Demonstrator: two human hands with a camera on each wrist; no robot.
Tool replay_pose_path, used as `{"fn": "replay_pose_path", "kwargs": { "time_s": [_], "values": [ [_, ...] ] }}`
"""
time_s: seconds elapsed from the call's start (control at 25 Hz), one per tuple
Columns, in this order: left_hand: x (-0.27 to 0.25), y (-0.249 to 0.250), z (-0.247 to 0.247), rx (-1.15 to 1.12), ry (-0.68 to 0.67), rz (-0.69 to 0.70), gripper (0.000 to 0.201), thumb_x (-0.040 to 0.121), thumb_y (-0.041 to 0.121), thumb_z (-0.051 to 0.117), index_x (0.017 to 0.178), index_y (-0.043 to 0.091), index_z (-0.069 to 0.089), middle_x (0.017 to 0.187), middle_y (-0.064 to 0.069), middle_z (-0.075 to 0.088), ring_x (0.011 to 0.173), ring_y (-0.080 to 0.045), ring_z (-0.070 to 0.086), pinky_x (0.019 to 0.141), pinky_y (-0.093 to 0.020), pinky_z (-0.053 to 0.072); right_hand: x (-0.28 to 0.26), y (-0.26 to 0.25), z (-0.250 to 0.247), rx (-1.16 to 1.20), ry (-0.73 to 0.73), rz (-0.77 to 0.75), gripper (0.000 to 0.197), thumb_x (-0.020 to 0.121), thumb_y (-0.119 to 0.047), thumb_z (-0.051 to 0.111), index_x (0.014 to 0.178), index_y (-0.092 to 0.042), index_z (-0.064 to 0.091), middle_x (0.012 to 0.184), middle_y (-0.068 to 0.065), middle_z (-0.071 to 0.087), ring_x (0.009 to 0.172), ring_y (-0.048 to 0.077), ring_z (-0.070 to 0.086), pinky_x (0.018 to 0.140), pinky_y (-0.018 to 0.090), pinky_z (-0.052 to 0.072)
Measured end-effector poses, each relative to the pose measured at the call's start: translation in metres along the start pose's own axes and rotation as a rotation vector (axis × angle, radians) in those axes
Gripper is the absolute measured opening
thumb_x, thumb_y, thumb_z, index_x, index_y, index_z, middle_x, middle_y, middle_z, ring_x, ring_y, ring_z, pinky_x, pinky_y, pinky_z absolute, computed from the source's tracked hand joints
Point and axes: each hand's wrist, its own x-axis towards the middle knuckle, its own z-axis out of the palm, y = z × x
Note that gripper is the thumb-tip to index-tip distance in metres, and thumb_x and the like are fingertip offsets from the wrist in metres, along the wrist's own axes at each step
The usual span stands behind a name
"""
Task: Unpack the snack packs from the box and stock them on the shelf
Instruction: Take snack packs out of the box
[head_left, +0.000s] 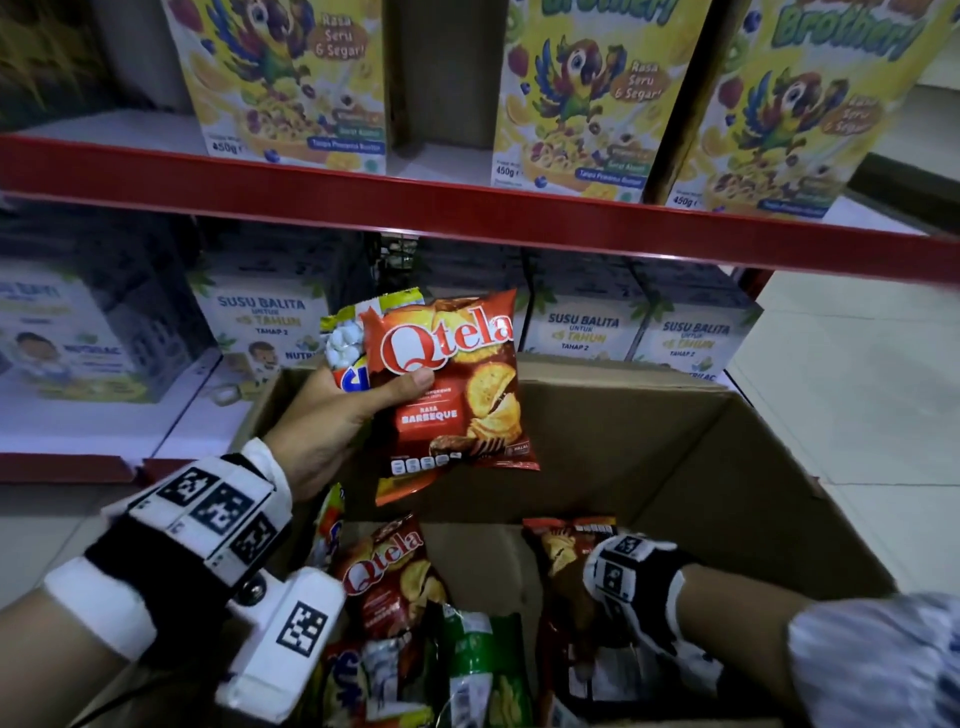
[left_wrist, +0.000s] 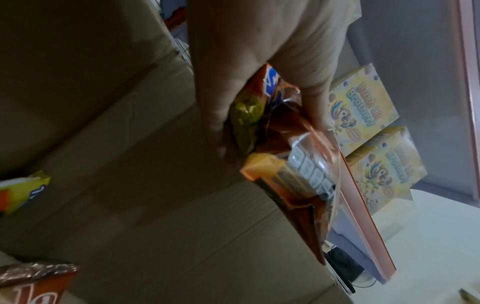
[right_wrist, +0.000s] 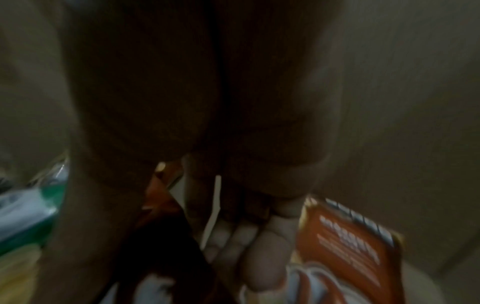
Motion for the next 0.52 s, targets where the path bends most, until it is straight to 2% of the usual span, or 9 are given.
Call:
{"fn": "replay_pose_path", "kwargs": {
  "time_s": [0.04,0.08,0.12,0.16,0.2,0.28,0.36,0.44,0.52],
  "values": [
    [0.000,0.000,0.000,0.000,0.007,0.007,0.059,0.058,0.027,0.078,0.114,0.023,0.060,0.101,0.002,0.075,0.089,-0.015,0.072,0.061,-0.023,0.058,-0.013,0.012,-0.004,-0.514,-0.080,-0.241,0.049,0.103,-0.022,0.035,0.149,-0.010,0.022,0.155,0.008,0.024,0.143,0.026,0.021,0.110,0.022,0.016],
    [0.000,0.002,0.000,0.001,0.019,0.013,0.058,0.057,0.028,0.078,0.111,0.024,0.061,0.098,0.003,0.075,0.087,-0.014,0.073,0.059,-0.022,0.057,-0.015,0.014,-0.005,-0.728,-0.073,-0.338,0.055,0.097,-0.026,0.050,0.146,-0.013,0.030,0.152,0.008,0.031,0.140,0.025,0.029,0.109,0.026,0.024],
    [0.000,0.004,-0.001,0.007,0.039,0.020,0.057,0.055,0.029,0.079,0.109,0.024,0.061,0.096,0.004,0.076,0.085,-0.014,0.073,0.058,-0.021,0.057,-0.025,0.017,-0.015,-0.591,-0.144,-0.376,0.059,0.090,-0.027,0.062,0.142,-0.012,0.039,0.146,0.007,0.041,0.134,0.023,0.039,0.106,0.030,0.031],
    [-0.001,0.008,-0.002,0.012,0.055,0.026,0.059,0.052,0.031,0.080,0.107,0.024,0.062,0.094,0.004,0.076,0.084,-0.014,0.073,0.057,-0.021,0.057,-0.037,0.013,-0.030,-0.508,-0.306,-0.318,0.058,0.084,-0.027,0.070,0.135,-0.010,0.049,0.139,0.007,0.051,0.121,0.019,0.050,0.100,0.031,0.039],
    [-0.001,0.010,-0.005,0.021,0.069,0.038,0.062,0.049,0.033,0.081,0.108,0.024,0.062,0.094,0.004,0.076,0.084,-0.015,0.073,0.059,-0.023,0.057,-0.050,0.006,-0.051,-0.342,-0.363,-0.255,0.051,0.081,-0.025,0.073,0.126,-0.009,0.057,0.131,0.008,0.059,0.107,0.016,0.056,0.093,0.029,0.044],
    [-0.003,0.016,-0.008,0.037,0.116,0.067,0.068,0.048,0.035,0.083,0.112,0.022,0.063,0.098,0.000,0.076,0.087,-0.019,0.073,0.068,-0.032,0.059,-0.078,-0.003,-0.094,-0.126,-0.229,-0.350,0.037,0.081,-0.021,0.074,0.115,-0.013,0.063,0.119,0.009,0.066,0.093,0.013,0.058,0.089,0.029,0.049],
    [-0.004,0.022,-0.009,0.014,0.167,0.078,0.072,0.048,0.035,0.084,0.115,0.018,0.064,0.100,-0.004,0.075,0.088,-0.023,0.073,0.073,-0.037,0.058,-0.111,0.001,-0.137,0.037,-0.086,-0.436,0.033,0.081,-0.022,0.074,0.111,-0.023,0.062,0.111,0.003,0.068,0.094,0.014,0.061,0.090,0.032,0.049],
    [-0.003,0.028,-0.011,-0.022,0.204,0.076,0.072,0.050,0.036,0.084,0.116,0.015,0.065,0.100,-0.005,0.075,0.088,-0.024,0.073,0.072,-0.037,0.058,-0.144,0.006,-0.174,0.020,0.110,-0.493,0.034,0.077,-0.029,0.076,0.106,-0.034,0.059,0.103,-0.008,0.066,0.092,0.009,0.063,0.083,0.024,0.049],
    [-0.003,0.038,-0.012,-0.031,0.236,0.074,0.071,0.052,0.034,0.083,0.118,0.015,0.063,0.100,-0.005,0.075,0.087,-0.022,0.073,0.071,-0.036,0.057,-0.173,0.009,-0.199,-0.052,0.320,-0.502,0.034,0.074,-0.032,0.078,0.101,-0.038,0.057,0.091,-0.015,0.065,0.079,-0.001,0.061,0.068,0.015,0.045]
  ]
}}
